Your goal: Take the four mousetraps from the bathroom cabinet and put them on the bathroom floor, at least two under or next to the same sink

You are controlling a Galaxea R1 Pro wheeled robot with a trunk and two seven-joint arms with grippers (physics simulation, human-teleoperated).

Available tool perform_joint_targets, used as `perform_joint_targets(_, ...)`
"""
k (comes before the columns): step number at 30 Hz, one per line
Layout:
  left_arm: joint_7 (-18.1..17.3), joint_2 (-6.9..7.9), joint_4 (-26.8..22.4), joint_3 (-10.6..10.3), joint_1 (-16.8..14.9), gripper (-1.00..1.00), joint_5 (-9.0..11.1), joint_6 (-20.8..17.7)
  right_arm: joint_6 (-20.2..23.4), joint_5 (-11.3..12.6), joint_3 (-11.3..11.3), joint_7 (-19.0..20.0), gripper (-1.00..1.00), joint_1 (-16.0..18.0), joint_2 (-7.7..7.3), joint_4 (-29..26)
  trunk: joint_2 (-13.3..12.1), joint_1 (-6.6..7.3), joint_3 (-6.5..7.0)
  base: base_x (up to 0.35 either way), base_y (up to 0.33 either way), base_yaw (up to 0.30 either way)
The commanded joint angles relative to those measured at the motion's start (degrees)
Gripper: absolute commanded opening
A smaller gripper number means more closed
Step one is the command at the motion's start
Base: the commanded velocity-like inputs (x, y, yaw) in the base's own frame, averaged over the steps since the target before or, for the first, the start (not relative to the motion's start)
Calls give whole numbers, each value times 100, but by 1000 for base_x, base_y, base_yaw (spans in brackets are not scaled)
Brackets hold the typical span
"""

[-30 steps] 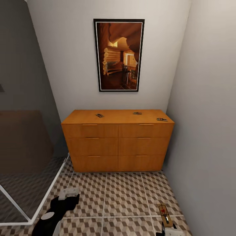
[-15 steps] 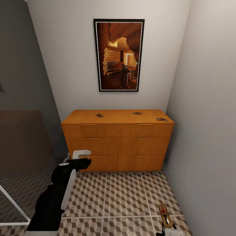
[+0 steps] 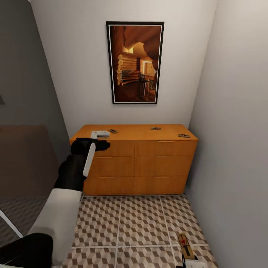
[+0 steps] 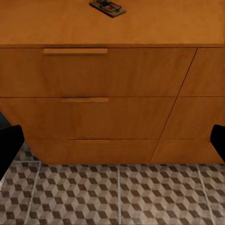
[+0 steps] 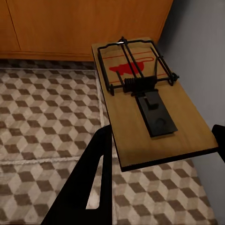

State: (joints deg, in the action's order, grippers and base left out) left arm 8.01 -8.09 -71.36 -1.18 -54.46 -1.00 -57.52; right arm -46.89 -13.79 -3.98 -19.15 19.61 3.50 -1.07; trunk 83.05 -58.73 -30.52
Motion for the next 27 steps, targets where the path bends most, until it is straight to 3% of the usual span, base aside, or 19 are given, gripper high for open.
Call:
perform_joint_targets(1,18,-3,296,-5,-220,100,-15,-22,15,-46,-46,44,-100,2,0,3,3,0,-6,0,0,0)
perform_joint_targets(5,53,-7,929,-5,-690,100,-40,-15,88,-47,-49,134,-100,4,-5,2,3,0,-6,0,0,0)
perform_joint_targets(9,150,-5,1083,-29,-864,100,-115,-16,111,-50,-50,157,-100,6,-7,2,3,0,-6,0,0,0)
perform_joint_targets(11,167,-1,978,-176,-894,100,-134,-24,115,-52,-50,161,-100,3,-7,2,3,0,-6,0,0,0)
perform_joint_targets(16,187,105,-4,-1021,-925,100,-146,-48,118,-53,-50,165,-100,3,-7,1,3,0,-6,0,0,0)
perform_joint_targets(18,190,150,-359,-1258,-928,100,-146,-58,119,-53,-50,165,-100,3,-7,1,3,0,-6,0,0,0)
perform_joint_targets(21,191,182,-604,-1463,-924,100,-143,-66,119,-54,-50,165,-100,3,-7,1,3,0,-6,0,0,0)
perform_joint_targets(27,192,267,-737,-1593,-915,100,-131,-74,119,-52,-50,165,-100,5,-7,1,3,0,-6,0,0,0)
